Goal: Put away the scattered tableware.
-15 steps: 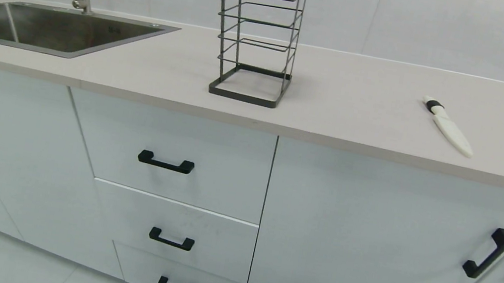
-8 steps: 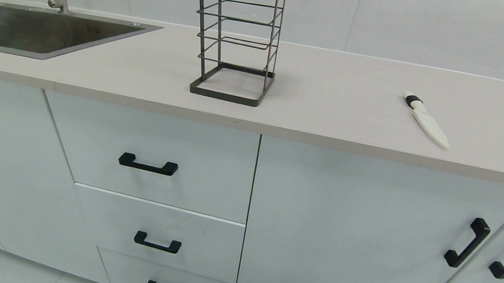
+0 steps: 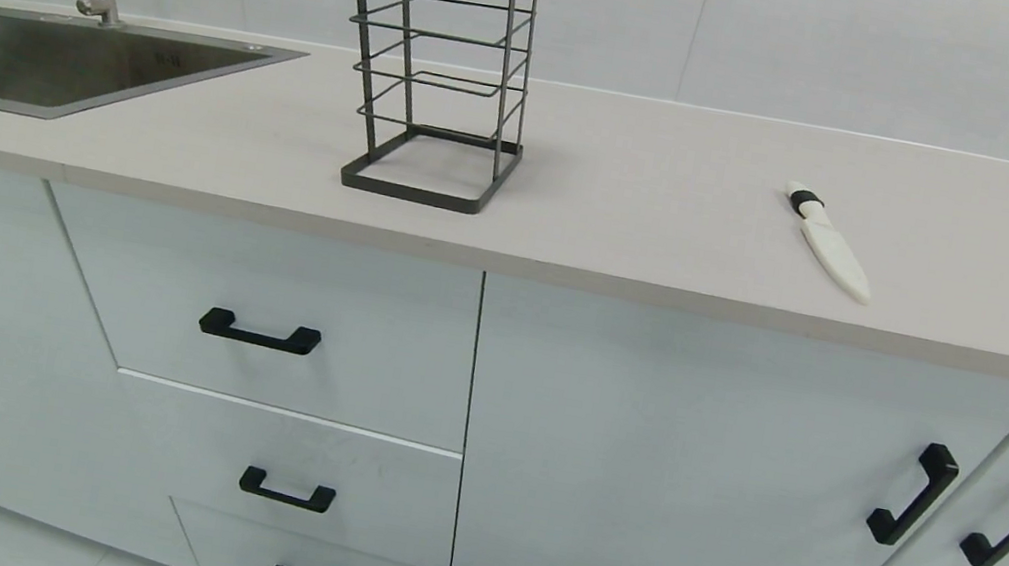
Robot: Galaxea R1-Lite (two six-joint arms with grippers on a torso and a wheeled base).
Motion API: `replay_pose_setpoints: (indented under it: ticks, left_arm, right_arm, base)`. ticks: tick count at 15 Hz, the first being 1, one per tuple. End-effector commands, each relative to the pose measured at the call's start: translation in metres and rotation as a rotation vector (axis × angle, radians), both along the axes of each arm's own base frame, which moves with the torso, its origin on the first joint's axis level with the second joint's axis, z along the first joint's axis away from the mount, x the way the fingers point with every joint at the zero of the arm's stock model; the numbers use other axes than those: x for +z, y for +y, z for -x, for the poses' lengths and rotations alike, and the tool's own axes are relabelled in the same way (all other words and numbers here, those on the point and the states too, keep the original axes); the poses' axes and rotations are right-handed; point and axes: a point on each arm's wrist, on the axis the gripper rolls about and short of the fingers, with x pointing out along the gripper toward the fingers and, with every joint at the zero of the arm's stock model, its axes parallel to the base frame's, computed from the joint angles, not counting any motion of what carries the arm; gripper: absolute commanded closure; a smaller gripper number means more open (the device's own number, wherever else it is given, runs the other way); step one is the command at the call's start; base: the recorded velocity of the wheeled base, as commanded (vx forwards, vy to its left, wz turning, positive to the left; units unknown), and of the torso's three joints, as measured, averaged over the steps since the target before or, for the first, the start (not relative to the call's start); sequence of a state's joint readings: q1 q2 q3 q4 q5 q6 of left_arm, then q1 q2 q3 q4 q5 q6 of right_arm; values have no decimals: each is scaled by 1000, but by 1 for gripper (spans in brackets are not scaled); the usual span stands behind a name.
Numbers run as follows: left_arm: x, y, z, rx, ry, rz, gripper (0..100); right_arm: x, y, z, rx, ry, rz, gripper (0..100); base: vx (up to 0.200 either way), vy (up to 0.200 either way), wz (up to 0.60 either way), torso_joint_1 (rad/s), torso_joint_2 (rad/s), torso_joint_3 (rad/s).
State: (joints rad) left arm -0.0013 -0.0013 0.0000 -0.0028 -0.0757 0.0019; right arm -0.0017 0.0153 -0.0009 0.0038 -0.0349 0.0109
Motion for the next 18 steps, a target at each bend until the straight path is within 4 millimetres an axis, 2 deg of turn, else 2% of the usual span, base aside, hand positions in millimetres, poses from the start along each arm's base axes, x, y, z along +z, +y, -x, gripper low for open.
replay_pose_setpoints:
  ticks: [1,3,12,18]
  left_arm:
    - [0,0,0,0,1,-3,0]
    - [0,0,0,0,1,-3,0]
    - [0,0,0,0,1,0,0]
    - [0,0,0,0,1,2,0]
  right_arm:
    - [0,0,0,0,0,0,0]
    - [0,0,0,0,2,0,0]
    - [0,0,0,4,0,-1,0]
    - [0,0,0,4,2,-2,0]
  base:
    - [200,0,0,7,-2,2]
    - [200,0,0,-2,-2,7]
    - [0,0,-67,2,0,1]
    - [0,0,0,118,-323,-243]
